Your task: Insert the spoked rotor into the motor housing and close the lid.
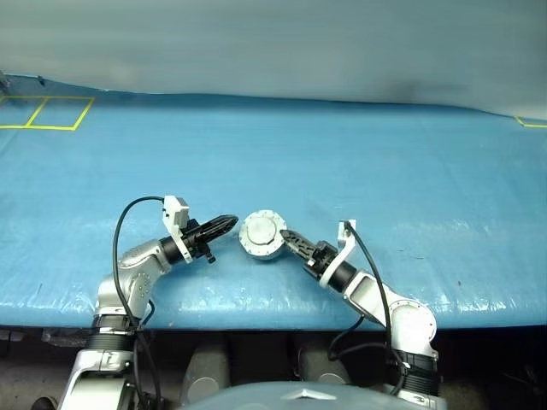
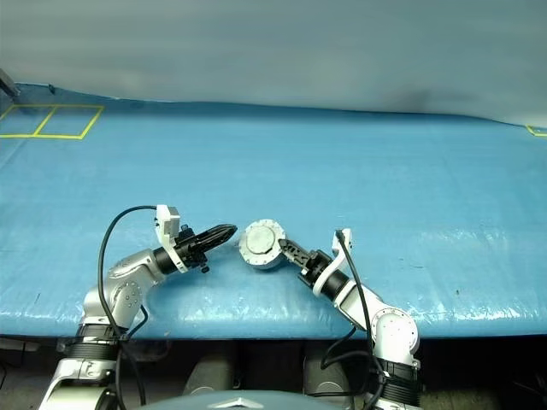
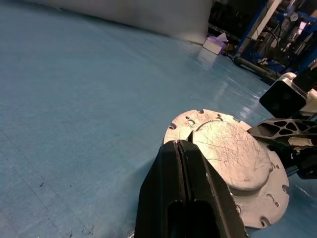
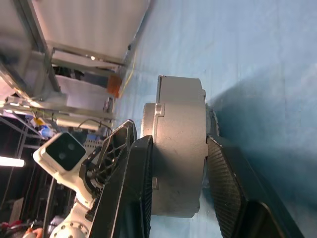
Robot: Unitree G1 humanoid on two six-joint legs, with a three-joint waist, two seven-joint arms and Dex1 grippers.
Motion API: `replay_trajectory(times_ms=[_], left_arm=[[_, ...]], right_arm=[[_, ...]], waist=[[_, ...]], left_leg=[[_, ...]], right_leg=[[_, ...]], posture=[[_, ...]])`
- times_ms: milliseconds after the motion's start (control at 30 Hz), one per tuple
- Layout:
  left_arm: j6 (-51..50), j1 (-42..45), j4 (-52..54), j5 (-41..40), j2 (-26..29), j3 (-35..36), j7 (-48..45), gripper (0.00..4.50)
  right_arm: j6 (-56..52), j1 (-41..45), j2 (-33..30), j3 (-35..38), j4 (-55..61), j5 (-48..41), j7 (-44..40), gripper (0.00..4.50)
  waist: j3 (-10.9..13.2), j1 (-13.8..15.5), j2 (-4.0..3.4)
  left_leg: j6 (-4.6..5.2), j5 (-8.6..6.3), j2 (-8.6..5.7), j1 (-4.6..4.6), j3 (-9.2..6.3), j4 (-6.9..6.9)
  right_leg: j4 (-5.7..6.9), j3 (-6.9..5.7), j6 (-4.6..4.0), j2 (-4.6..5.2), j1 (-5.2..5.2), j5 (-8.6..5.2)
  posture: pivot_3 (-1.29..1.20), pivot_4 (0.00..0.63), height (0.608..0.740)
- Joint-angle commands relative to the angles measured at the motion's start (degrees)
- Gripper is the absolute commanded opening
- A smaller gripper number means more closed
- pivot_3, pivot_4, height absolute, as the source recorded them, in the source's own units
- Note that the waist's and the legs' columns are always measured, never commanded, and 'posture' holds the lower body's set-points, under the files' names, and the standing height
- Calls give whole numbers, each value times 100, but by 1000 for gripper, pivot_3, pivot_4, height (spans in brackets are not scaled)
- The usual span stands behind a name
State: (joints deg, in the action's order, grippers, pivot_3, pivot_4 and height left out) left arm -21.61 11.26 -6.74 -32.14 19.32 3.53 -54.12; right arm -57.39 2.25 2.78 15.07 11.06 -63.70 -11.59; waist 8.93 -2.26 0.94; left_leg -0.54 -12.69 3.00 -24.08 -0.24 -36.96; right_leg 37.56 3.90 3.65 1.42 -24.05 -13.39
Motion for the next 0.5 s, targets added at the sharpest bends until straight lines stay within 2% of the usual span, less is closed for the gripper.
replay_trajectory(times_ms=[33, 200, 233, 300, 333, 433, 500], left_arm=[[-198, 9, 286, -425, -197, 256, 132, 1584], [-921, -25, 614, -1413, -639, 572, 379, 3230], [-1077, -24, 666, -1638, -755, 660, 503, 3616], [-1444, 2, 724, -2135, -952, 829, 725, 4278], [-1681, 22, 734, -2372, -1011, 883, 825, 4473], [-2427, 90, 662, -3204, -1158, 1066, 1111, 4473], [-2776, 107, 610, -3488, -1209, 1054, 1239, 4473]], right_arm=[[251, 297, 159, 113, 515, -607, 183, 1266], [571, 498, 189, 195, 715, -901, 430, 1266], [614, 538, 168, 194, 748, -972, 456, 1266], [683, 614, 122, 174, 809, -1093, 506, 1266], [711, 659, 104, 159, 838, -1146, 535, 1266], [787, 749, 63, 112, 895, -1282, 625, 1266], [838, 790, 35, 69, 942, -1351, 636, 1266]], waist=[[2, -5, -1], [2, -18, -2], [2, -17, -2], [2, -16, -1], [3, -19, -1], [3, -26, -2], [3, -34, -1]], left_leg=[[0, 0, 0, -1, -1, 0], [0, 1, 2, -45, -5, -6], [0, 1, 1, -54, -5, -10], [0, 1, -1, -56, -6, -9], [1, 1, -1, -56, -7, -9], [1, 1, -2, -56, -10, -11], [1, 1, -2, -55, -12, -12]], right_leg=[[0, 0, 0, -1, -1, 0], [9, -1, 6, -6, -43, 4], [11, -1, 35, -6, -50, 21], [9, -1, 39, -6, -49, 24], [9, -1, 40, -5, -49, 24], [10, -2, 40, -6, -49, 24], [11, -4, 40, -7, -48, 24]], posture=[[0, 150, 740], [0, 150, 740], [0, 150, 740], [0, 150, 740], [0, 150, 740], [0, 150, 740], [0, 150, 740]])
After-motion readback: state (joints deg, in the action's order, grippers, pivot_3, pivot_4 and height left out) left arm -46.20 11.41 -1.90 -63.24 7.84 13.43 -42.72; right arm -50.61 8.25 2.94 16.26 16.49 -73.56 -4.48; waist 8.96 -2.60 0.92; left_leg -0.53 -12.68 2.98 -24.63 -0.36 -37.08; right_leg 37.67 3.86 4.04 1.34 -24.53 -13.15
